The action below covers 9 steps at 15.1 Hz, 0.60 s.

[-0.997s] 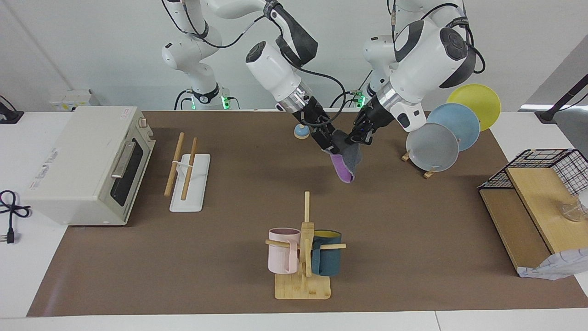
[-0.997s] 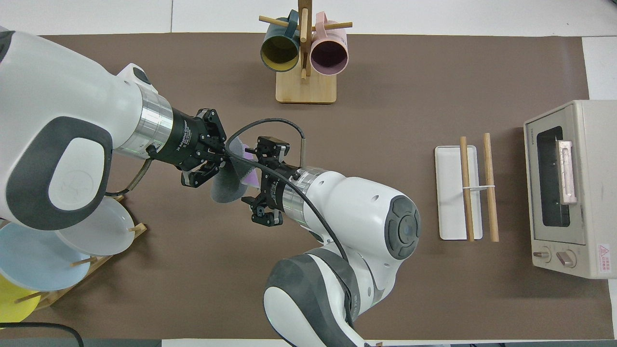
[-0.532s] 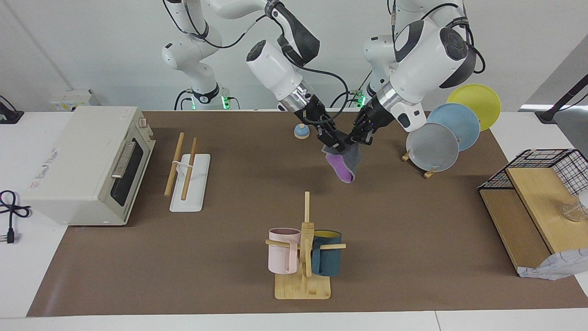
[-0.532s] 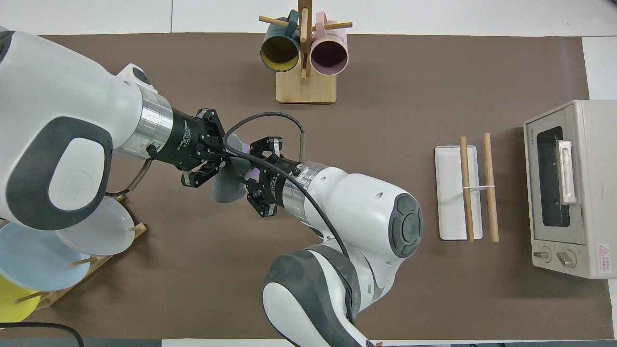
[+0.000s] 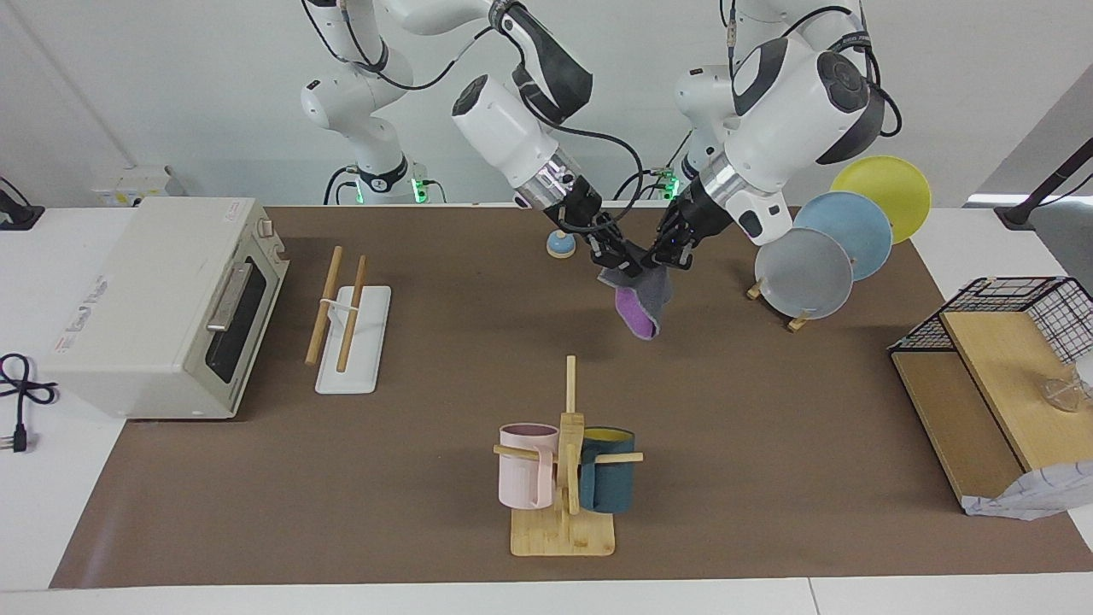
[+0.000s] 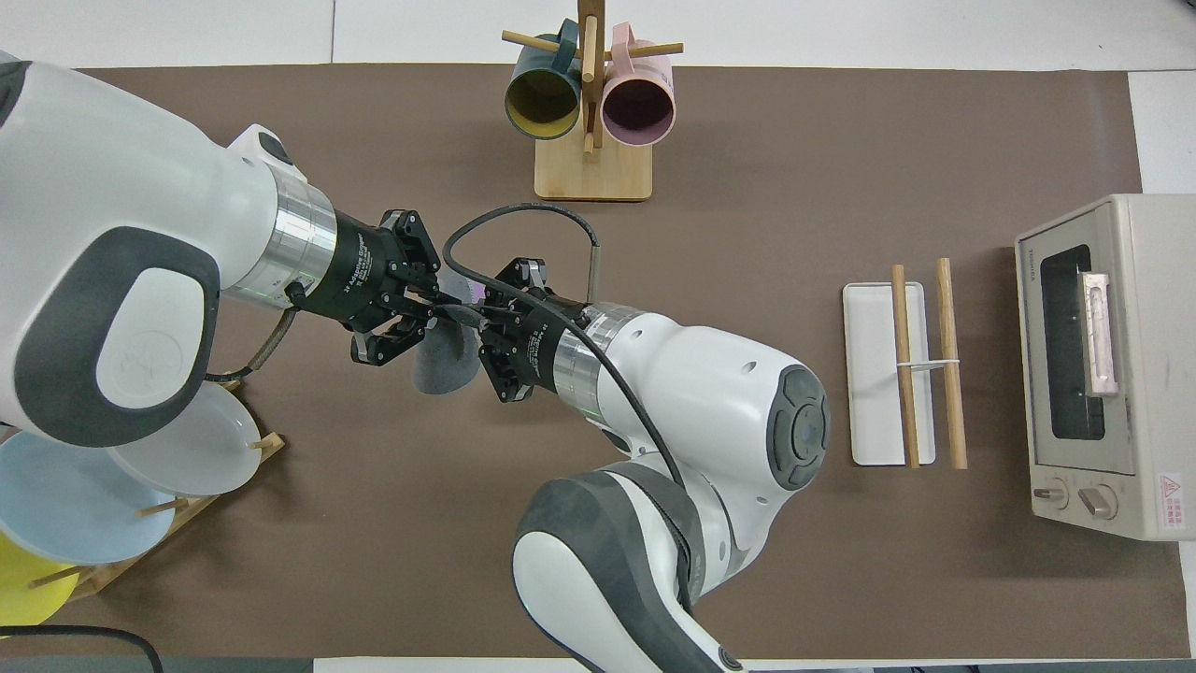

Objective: Fold towel and hang on rack
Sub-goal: 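Open the left gripper and withdraw it while the right gripper pulls the towel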

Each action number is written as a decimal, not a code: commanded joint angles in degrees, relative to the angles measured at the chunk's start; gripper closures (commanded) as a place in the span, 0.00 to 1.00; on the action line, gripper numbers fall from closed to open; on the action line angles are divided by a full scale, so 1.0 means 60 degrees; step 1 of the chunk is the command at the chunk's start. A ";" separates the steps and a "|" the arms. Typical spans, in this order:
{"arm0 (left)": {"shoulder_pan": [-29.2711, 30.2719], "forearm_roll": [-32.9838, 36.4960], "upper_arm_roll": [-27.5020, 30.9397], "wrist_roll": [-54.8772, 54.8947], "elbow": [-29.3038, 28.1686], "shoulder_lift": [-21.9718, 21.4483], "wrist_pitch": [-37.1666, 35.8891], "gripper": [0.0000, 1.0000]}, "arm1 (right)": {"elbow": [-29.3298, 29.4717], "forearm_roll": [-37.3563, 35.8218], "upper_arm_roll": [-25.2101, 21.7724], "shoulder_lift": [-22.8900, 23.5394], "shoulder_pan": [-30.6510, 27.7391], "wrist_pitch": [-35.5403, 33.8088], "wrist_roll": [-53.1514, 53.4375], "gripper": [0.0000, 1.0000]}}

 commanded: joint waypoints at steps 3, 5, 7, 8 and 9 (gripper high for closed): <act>-0.0019 0.0149 0.0012 0.0695 -0.0300 -0.0326 0.0070 0.00 | 0.0188 0.0255 0.0046 0.0132 -0.0079 -0.0057 -0.0493 1.00; 0.0098 0.0164 0.0026 0.1206 -0.0300 -0.0341 0.0041 0.00 | 0.0377 -0.0066 -0.0071 0.0103 -0.0181 -0.1222 -0.1031 1.00; 0.0273 0.0178 0.0114 0.1865 -0.0416 -0.0355 -0.0003 0.00 | 0.0627 -0.1102 -0.0086 -0.0145 -0.0925 -0.3197 -0.2114 1.00; 0.0506 0.0178 0.0114 0.2332 -0.0446 -0.0399 -0.0047 0.00 | 0.0613 -0.1789 -0.0072 -0.0393 -0.1248 -0.4208 -0.2642 1.00; 0.0639 0.0193 0.0129 0.2888 -0.0461 -0.0399 -0.0149 0.00 | 0.0584 -0.2449 -0.0072 -0.0613 -0.1614 -0.5262 -0.3430 1.00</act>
